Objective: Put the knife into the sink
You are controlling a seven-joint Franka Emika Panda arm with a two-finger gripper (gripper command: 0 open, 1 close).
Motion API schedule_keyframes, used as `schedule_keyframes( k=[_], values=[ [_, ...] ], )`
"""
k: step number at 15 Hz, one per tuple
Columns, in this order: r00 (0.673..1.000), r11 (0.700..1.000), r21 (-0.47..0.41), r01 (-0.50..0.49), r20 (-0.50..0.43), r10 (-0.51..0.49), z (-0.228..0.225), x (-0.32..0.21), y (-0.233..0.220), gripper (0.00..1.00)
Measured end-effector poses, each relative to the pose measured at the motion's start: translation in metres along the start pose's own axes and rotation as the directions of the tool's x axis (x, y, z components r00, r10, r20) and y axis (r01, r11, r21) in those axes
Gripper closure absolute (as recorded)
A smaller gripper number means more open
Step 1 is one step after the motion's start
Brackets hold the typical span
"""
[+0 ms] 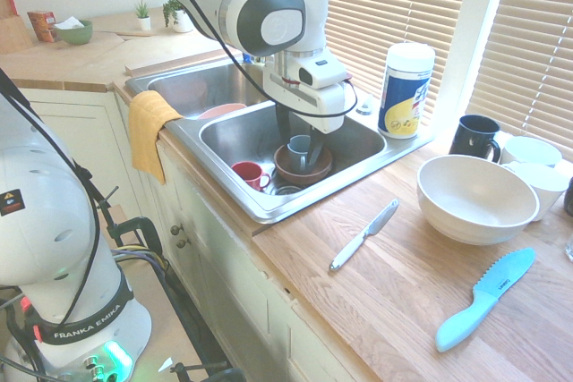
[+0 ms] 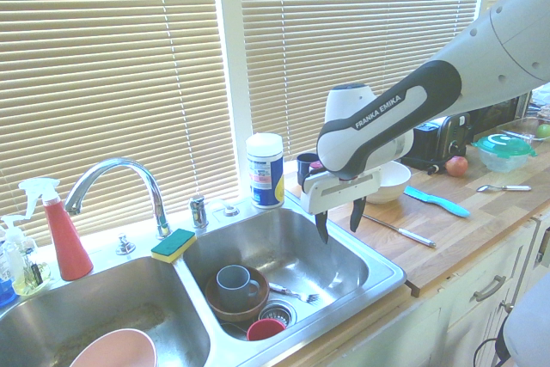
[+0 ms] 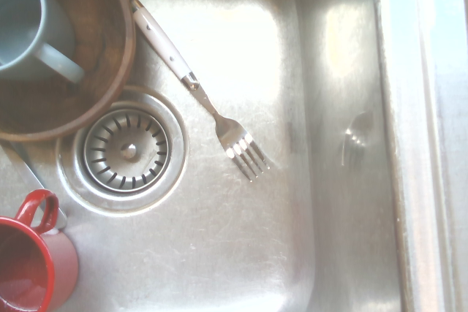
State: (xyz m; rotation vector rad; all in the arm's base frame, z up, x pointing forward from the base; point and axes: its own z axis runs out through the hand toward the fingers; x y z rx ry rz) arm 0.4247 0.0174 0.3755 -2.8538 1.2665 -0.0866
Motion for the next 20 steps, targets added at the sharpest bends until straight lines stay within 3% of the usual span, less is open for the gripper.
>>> schedule_keyframes(
  k=[6,12,16,20],
  values=[
    [0.996,0.997,-0.002,0.083,-0.019,-0.083,-0.017,0.015,0.021,0.00],
    [0.963,0.963,-0.005,0.269,-0.028,-0.269,-0.036,0.048,0.115,0.00],
    [0.961,0.961,-0.021,0.276,-0.004,-0.276,-0.020,0.056,0.165,0.00],
    [0.966,0.966,-0.027,0.256,-0.023,-0.257,-0.006,0.065,0.188,0.00]
  ],
)
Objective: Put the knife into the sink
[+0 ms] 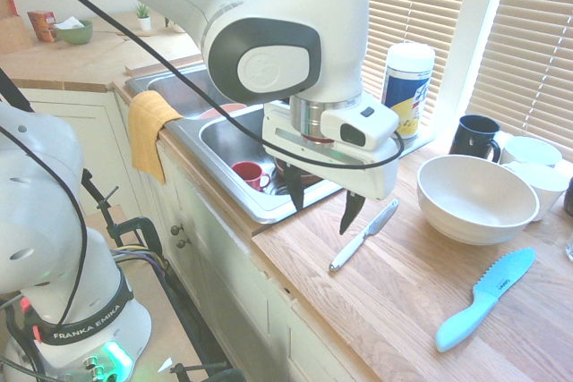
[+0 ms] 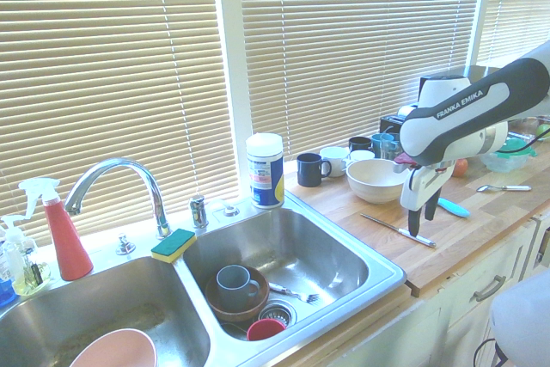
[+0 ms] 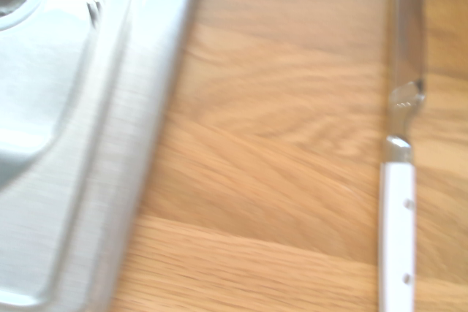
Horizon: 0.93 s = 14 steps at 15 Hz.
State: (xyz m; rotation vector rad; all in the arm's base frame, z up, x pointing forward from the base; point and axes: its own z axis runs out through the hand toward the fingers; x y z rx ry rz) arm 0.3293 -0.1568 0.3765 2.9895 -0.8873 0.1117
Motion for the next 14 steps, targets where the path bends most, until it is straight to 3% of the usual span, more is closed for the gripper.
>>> schedule_keyframes(
  k=[10,11,14],
  values=[
    [0.999,1.000,-0.007,-0.027,-0.029,0.027,0.065,0.027,-0.004,0.00],
    [0.999,1.000,-0.008,-0.029,-0.030,0.028,0.065,0.029,-0.004,1.00],
    [0.999,0.999,-0.008,-0.031,-0.033,0.031,0.064,0.032,-0.004,1.00]
  ],
)
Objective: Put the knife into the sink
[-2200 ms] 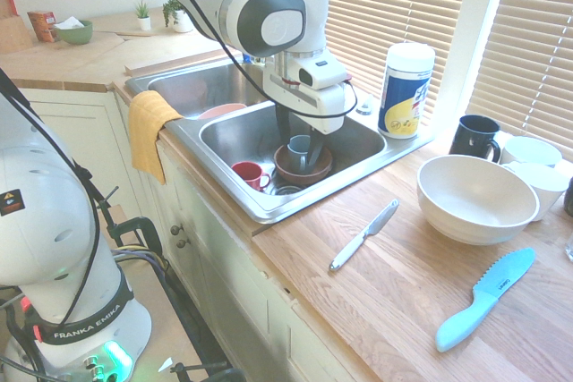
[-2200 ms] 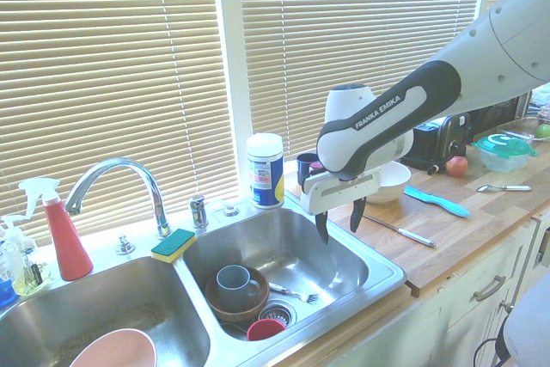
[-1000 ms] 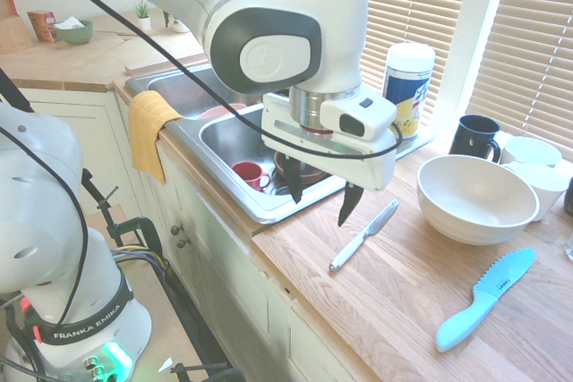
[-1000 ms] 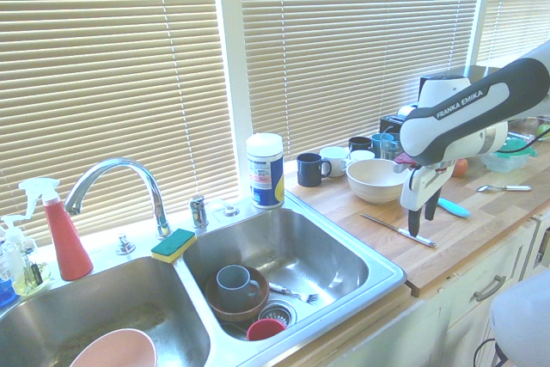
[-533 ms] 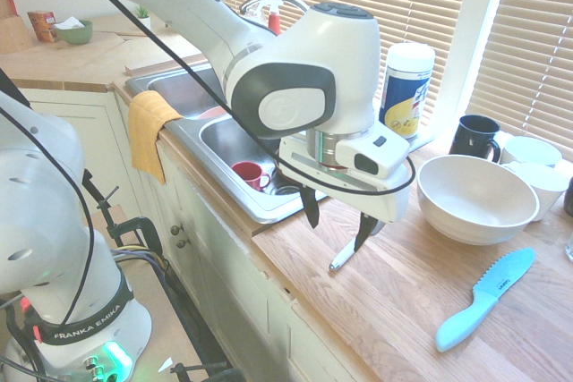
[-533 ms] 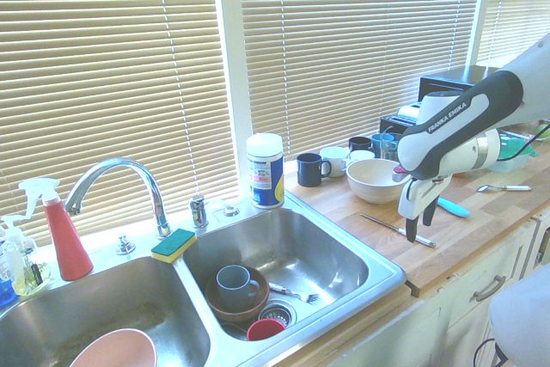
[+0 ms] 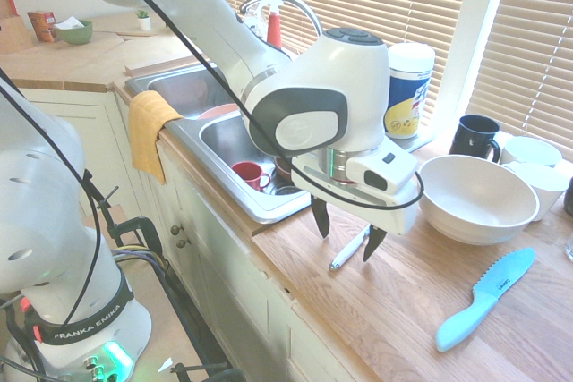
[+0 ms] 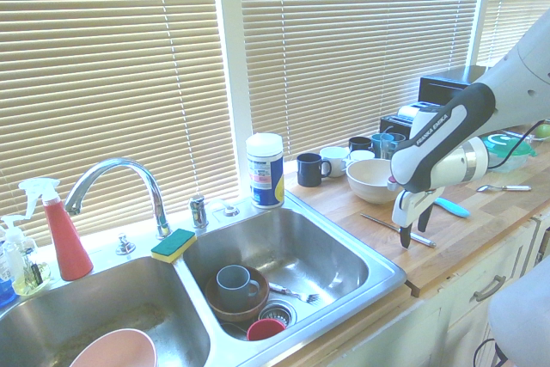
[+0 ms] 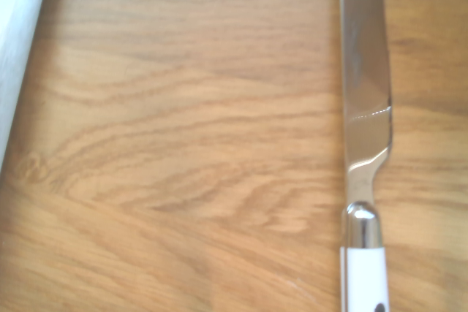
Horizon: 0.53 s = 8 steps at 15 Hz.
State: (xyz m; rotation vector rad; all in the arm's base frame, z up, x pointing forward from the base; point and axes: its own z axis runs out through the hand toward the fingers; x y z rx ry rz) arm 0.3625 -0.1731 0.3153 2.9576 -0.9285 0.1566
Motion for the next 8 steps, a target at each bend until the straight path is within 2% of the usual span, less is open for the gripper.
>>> schedule_keyframes(
  k=[8],
  values=[
    [1.000,1.000,0.002,-0.005,0.001,0.005,0.0008,0.0012,-0.0001,1.00]
  ],
)
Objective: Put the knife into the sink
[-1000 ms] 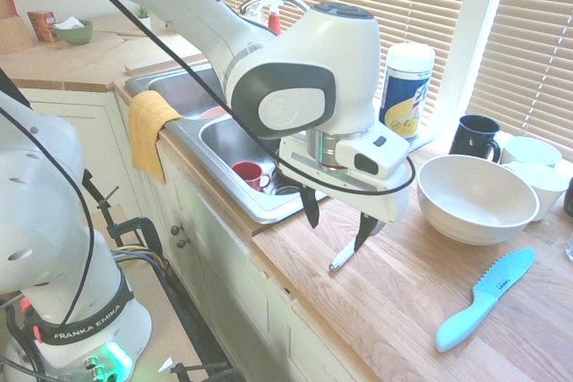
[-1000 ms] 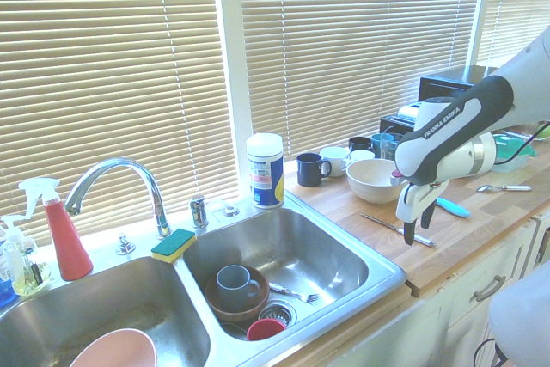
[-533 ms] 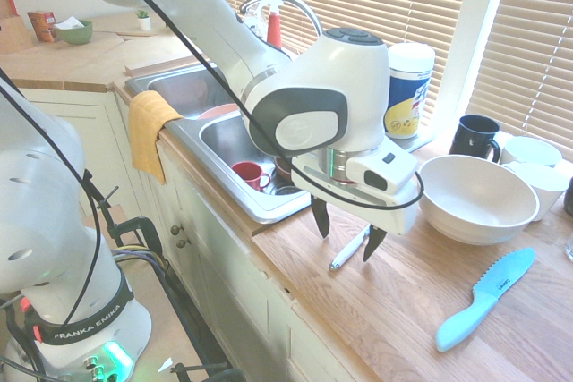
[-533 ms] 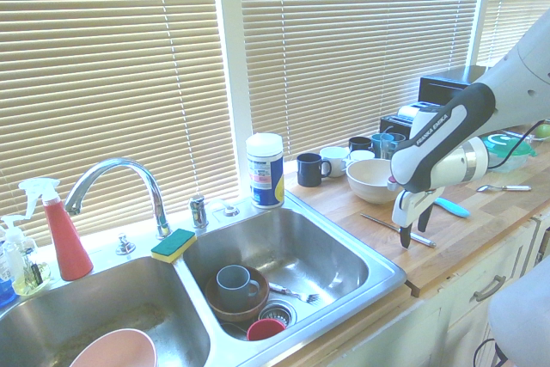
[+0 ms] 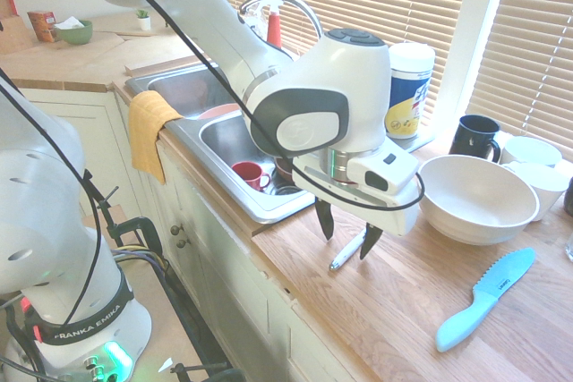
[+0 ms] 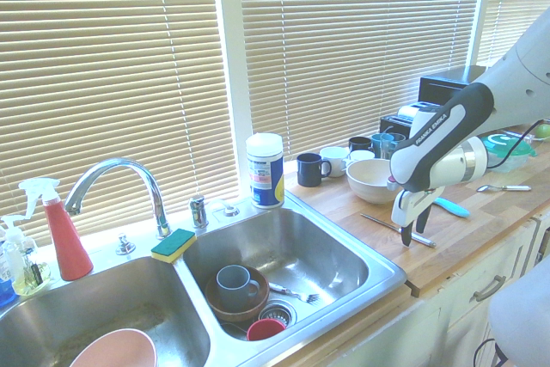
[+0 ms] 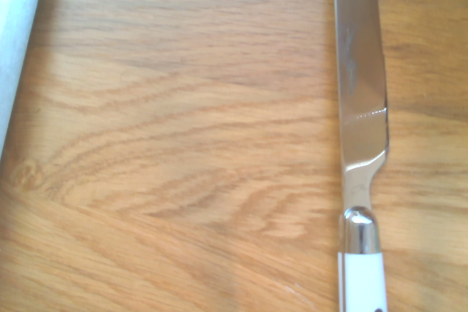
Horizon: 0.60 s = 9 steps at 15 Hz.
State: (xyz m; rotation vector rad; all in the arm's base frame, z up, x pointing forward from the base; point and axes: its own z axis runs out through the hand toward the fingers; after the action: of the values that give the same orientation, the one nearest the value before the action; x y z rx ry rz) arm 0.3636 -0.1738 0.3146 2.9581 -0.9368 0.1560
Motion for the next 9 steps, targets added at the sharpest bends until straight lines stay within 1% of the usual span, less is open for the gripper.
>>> schedule_keyframes(
  k=[9],
  values=[
    [1.000,1.000,0.016,-0.011,0.006,0.011,0.0031,-0.0002,-0.0055,1.00]
  ],
)
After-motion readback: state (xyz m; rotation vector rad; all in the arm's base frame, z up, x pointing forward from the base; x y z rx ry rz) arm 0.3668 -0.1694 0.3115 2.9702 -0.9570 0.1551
